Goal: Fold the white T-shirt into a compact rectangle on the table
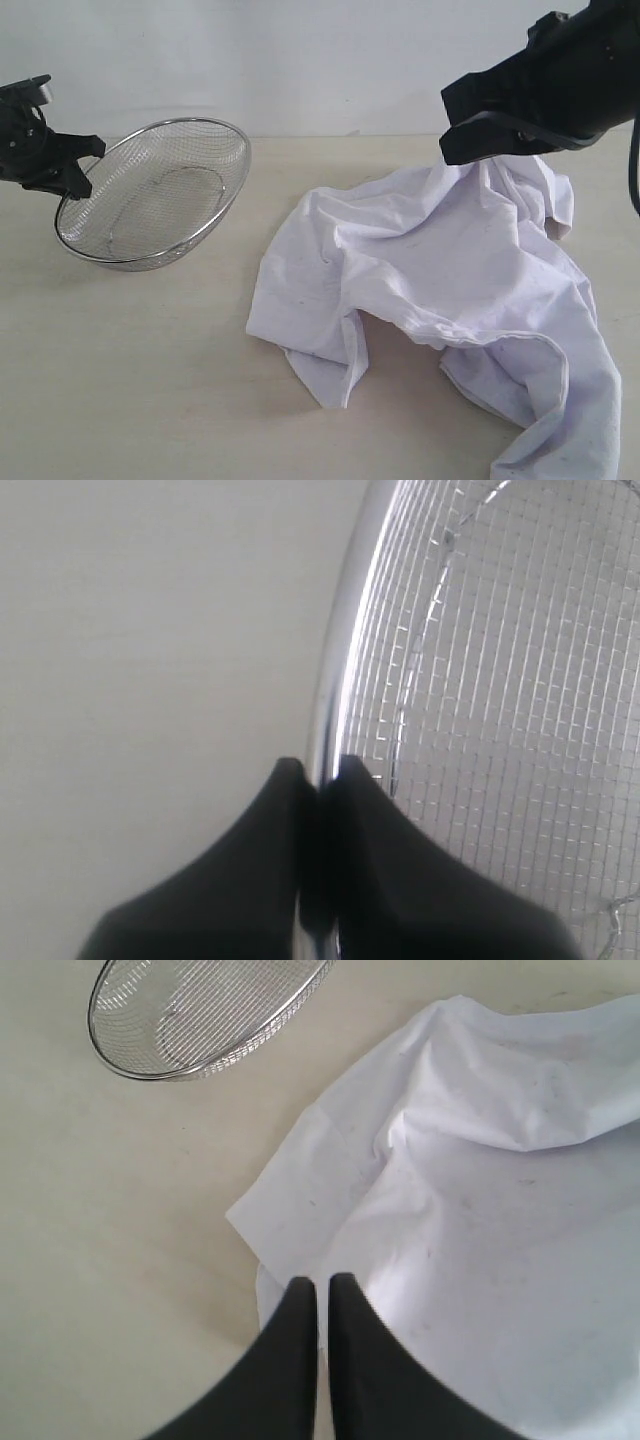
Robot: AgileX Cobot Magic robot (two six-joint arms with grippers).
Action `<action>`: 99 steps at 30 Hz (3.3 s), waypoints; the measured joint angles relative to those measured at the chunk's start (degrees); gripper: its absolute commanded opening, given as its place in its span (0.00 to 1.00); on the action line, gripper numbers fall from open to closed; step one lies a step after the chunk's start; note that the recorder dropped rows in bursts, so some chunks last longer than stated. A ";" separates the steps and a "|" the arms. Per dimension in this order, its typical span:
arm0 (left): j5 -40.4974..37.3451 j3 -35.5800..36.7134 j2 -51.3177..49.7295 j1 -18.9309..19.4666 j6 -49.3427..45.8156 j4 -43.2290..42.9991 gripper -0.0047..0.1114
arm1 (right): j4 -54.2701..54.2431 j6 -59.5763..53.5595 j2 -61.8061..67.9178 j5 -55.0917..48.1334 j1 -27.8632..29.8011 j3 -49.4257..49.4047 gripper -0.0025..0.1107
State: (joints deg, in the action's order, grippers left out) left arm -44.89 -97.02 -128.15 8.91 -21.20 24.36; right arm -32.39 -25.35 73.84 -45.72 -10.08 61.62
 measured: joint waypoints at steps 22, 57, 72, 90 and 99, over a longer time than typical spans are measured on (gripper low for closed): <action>-0.92 -0.06 1.10 3.15 12.08 -7.25 0.08 | 0.00 -0.61 0.00 0.76 0.00 0.00 0.02; -6.45 -0.06 4.25 7.69 14.15 -9.68 0.41 | -1.17 -0.77 0.00 1.65 0.00 0.00 0.02; -10.64 -0.06 9.47 7.84 12.51 -4.44 0.20 | 2.37 1.87 1.02 1.65 1.06 0.00 0.02; -9.21 11.48 15.46 -18.61 -6.47 18.63 0.08 | 2.04 -2.90 12.20 -1.62 14.20 0.00 0.02; -1.23 12.20 6.36 -24.85 -3.44 17.37 0.08 | -1.22 -5.67 12.20 -3.20 14.20 0.00 0.02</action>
State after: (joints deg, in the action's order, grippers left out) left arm -46.12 -84.82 -121.79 -15.94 -24.64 41.73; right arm -33.61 -31.01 86.04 -48.91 4.12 61.62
